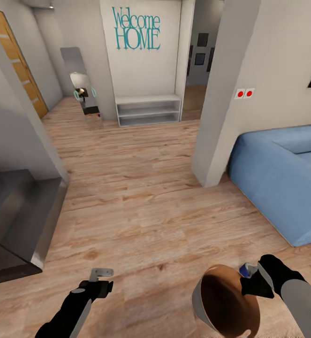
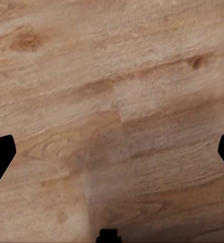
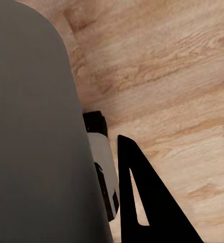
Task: Put the three can of soda from the living room inside the tash can in the kitchen.
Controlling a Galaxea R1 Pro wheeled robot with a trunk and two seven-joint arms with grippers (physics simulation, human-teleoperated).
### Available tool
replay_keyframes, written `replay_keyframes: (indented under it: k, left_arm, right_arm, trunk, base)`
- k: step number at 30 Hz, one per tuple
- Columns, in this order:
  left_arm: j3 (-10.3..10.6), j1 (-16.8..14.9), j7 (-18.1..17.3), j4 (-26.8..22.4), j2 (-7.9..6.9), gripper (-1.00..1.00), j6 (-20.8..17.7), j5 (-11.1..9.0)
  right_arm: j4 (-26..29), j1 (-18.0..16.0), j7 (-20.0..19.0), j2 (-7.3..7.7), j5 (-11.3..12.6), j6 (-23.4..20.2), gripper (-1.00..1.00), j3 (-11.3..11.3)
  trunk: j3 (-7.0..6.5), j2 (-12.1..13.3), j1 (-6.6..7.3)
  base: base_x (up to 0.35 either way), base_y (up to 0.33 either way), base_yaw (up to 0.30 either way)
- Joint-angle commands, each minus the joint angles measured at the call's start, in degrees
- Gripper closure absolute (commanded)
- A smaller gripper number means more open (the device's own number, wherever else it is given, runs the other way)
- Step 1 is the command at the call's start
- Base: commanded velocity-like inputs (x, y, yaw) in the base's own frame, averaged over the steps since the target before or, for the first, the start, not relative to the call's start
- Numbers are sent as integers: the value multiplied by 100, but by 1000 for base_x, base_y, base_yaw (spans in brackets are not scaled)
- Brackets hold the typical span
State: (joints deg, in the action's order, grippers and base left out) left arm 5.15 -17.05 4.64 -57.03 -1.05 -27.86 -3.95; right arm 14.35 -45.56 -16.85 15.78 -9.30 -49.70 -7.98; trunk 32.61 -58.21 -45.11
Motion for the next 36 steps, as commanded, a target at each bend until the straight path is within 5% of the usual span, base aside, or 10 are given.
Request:
replay_keyframes:
  k: [1,7,22,36]
  left_arm:
    - [43,0,-3,19,0,-100,-3,0]
    - [302,0,-3,48,0,-100,-8,0]
    - [357,0,-1,58,0,-100,-1,-7]
    - [351,0,-15,69,-17,-100,-13,-33]
  right_arm:
    - [-2,4,-3,1,42,-6,100,-10]
    - [-3,13,-2,8,42,-2,100,-27]
    - [-2,21,-30,54,42,18,100,-37]
    - [-2,21,-89,86,44,30,100,-47]
  trunk:
    - [-7,0,0]
    - [-44,0,0]
    - [-130,0,0]
    - [-140,0,0]
  base:
    - [0,-212,-203]
    - [0,-260,-203]
    - [0,-261,-187]
    - [31,194,-166]
